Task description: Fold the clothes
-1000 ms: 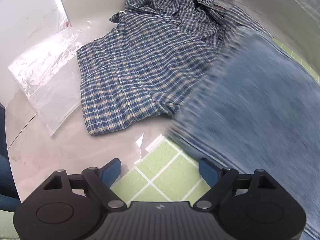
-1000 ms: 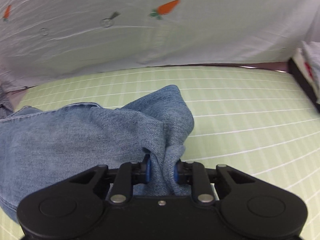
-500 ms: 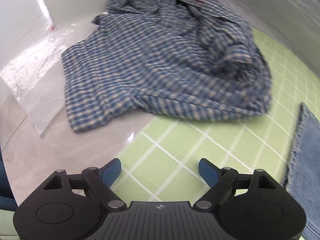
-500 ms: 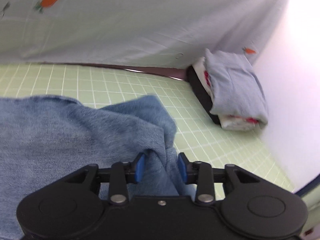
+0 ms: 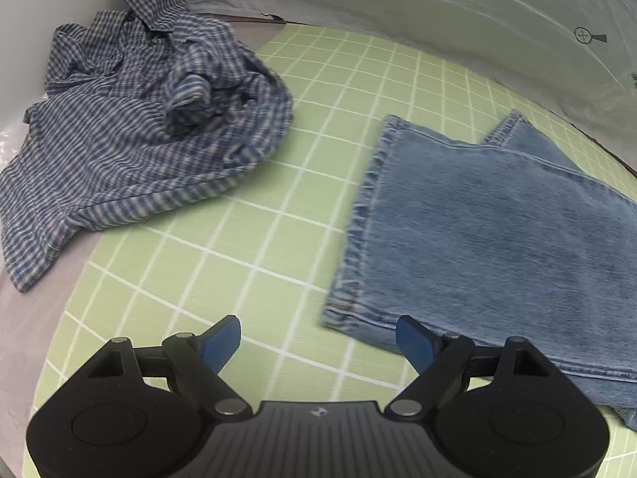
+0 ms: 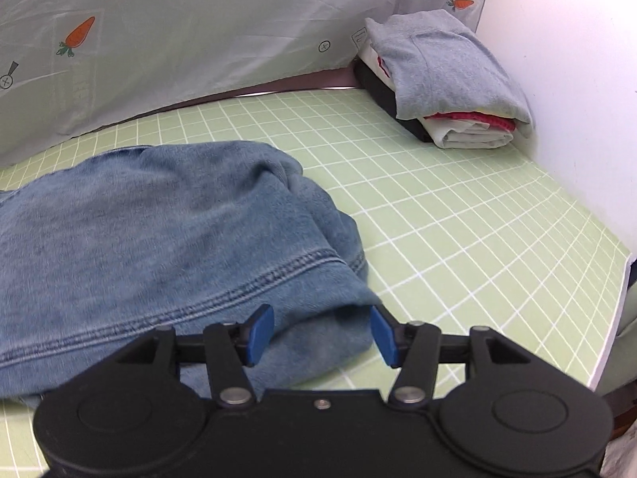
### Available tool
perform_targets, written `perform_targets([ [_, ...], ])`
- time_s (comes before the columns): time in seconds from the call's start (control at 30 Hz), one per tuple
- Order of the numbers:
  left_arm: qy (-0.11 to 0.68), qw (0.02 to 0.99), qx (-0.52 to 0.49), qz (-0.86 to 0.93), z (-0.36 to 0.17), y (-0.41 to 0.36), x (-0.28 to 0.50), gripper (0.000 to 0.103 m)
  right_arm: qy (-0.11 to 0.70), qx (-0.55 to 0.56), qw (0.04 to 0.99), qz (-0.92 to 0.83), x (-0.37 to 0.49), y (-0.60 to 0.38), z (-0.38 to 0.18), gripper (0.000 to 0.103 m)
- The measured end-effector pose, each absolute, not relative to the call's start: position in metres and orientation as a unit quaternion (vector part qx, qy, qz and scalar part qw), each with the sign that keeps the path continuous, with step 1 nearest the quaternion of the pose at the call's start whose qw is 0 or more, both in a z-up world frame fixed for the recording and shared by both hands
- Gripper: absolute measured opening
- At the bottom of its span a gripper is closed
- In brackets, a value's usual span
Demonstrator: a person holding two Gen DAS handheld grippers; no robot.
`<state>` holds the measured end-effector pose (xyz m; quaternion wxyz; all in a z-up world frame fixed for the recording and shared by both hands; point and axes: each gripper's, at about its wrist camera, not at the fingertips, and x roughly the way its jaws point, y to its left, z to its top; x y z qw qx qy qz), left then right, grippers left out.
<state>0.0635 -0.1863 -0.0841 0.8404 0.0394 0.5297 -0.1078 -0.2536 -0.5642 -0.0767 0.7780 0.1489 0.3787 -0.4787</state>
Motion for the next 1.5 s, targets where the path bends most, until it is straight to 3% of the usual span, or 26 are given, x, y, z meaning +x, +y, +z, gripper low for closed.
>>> perform_targets([
  [0.2,0.527,0.845,0.032,-0.089,-0.091,-0.202,0.072,0.086,0.347,0.194,0.784,-0.477,-0.267,-0.609,-0.069,0.058],
  [0.27,0.526,0.846,0.029,-0.080,-0.095,-0.210,0.079,0.086,0.339,0.196,0.788,-0.476,-0.263,-0.628,-0.069,0.077],
  [0.4,0.530,0.845,0.028,-0.070,-0.104,-0.232,0.097,0.086,0.339,0.195,0.793,-0.467,-0.234,-0.670,-0.077,0.086],
  [0.47,0.531,0.844,0.029,-0.068,-0.110,-0.245,0.103,0.086,0.336,0.208,0.792,-0.464,-0.217,-0.692,-0.080,0.095],
  [0.63,0.535,0.840,0.041,-0.074,-0.118,-0.277,0.133,0.088,0.335,0.246,0.795,-0.441,-0.174,-0.742,-0.090,0.096],
  [0.7,0.534,0.841,0.042,-0.076,-0.120,-0.285,0.141,0.089,0.353,0.262,0.797,-0.415,-0.159,-0.756,-0.099,0.087],
  [0.77,0.532,0.843,0.039,-0.075,-0.120,-0.292,0.148,0.089,0.372,0.279,0.793,-0.393,-0.149,-0.765,-0.107,0.065],
  [0.8,0.529,0.844,0.038,-0.075,-0.121,-0.295,0.150,0.088,0.371,0.289,0.797,-0.379,-0.147,-0.766,-0.110,0.061],
  [0.83,0.525,0.847,0.038,-0.077,-0.120,-0.296,0.149,0.087,0.368,0.298,0.802,-0.365,-0.146,-0.766,-0.113,0.046],
  [0.87,0.519,0.850,0.039,-0.080,-0.119,-0.298,0.147,0.078,0.360,0.303,0.805,-0.360,-0.147,-0.762,-0.114,0.028],
  [0.97,0.505,0.856,0.034,-0.105,-0.113,-0.300,0.139,0.017,0.331,0.305,0.818,-0.359,-0.153,-0.748,-0.113,0.008],
  [1.13,0.491,0.864,-0.001,-0.115,-0.093,-0.288,0.120,0.008,0.286,0.254,0.843,-0.379,-0.174,-0.711,-0.079,0.006],
  [1.5,0.452,0.891,-0.007,-0.052,-0.059,-0.193,0.016,0.008,0.217,0.174,0.879,-0.388,-0.288,-0.603,-0.011,0.005],
])
